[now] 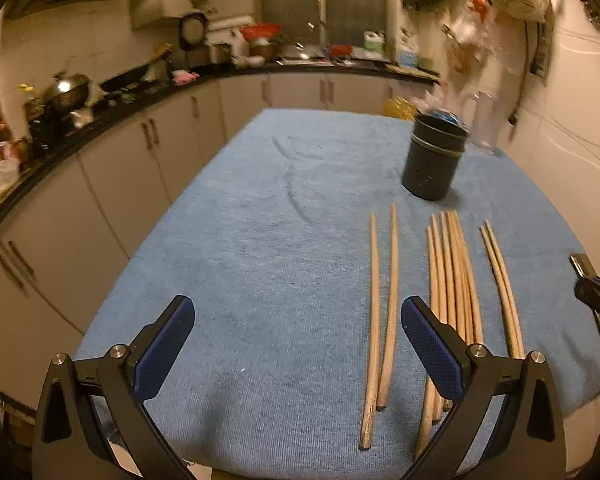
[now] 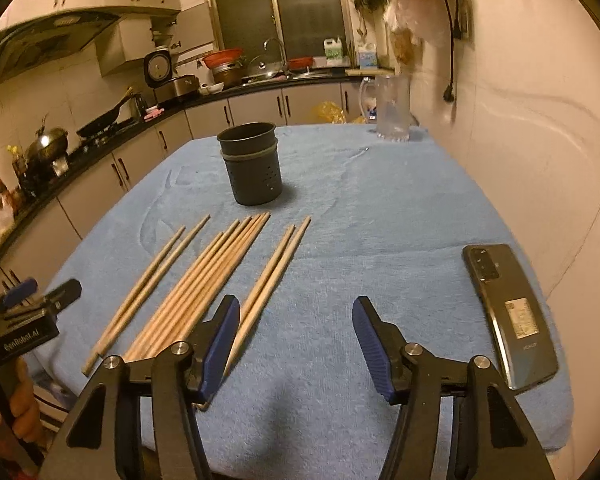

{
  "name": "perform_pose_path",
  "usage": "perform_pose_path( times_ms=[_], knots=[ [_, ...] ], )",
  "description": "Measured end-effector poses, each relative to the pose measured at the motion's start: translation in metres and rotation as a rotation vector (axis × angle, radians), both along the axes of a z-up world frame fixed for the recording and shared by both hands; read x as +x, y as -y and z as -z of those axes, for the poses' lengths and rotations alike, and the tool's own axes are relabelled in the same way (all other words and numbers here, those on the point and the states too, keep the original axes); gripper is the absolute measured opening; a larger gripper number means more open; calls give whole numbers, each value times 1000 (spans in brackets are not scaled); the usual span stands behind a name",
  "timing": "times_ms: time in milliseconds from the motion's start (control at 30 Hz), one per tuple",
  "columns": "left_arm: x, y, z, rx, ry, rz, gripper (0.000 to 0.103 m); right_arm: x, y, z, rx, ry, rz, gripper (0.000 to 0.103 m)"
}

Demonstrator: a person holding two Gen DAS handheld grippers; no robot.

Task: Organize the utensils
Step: 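Grasp one wooden chopstick with the left gripper while the right gripper grasps another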

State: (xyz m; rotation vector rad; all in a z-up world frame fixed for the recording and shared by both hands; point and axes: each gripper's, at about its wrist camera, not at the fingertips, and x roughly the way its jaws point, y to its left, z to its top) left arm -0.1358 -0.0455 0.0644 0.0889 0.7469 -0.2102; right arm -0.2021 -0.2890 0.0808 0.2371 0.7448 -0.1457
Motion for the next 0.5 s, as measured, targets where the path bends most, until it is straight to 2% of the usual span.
perform_pose_path(
  times_ms=[100, 133, 200, 333, 367, 400, 467, 500],
  knots=[
    [20, 1, -1, -21, -80, 57, 83, 13, 8, -2, 62, -39, -20, 55],
    [27, 1, 0, -28, -107, 71, 81, 18, 11, -3, 82, -50, -27, 50],
    [42, 2, 1, -49, -159, 97, 78, 28, 14, -7, 101, -67, -40, 49],
    [68, 14, 6, -71, -244, 161, 58, 49, 29, -8, 190, -113, -38, 43],
    [75, 17, 8, -74, -263, 167, 56, 56, 34, -7, 212, -129, -39, 37],
    [83, 20, 12, -75, -289, 171, 55, 61, 38, -5, 227, -141, -27, 34],
    [95, 28, 19, -79, -334, 193, 52, 74, 45, 1, 255, -180, -6, 32],
    [101, 31, 22, -79, -353, 188, 46, 81, 48, 5, 271, -202, -4, 31]
  ],
)
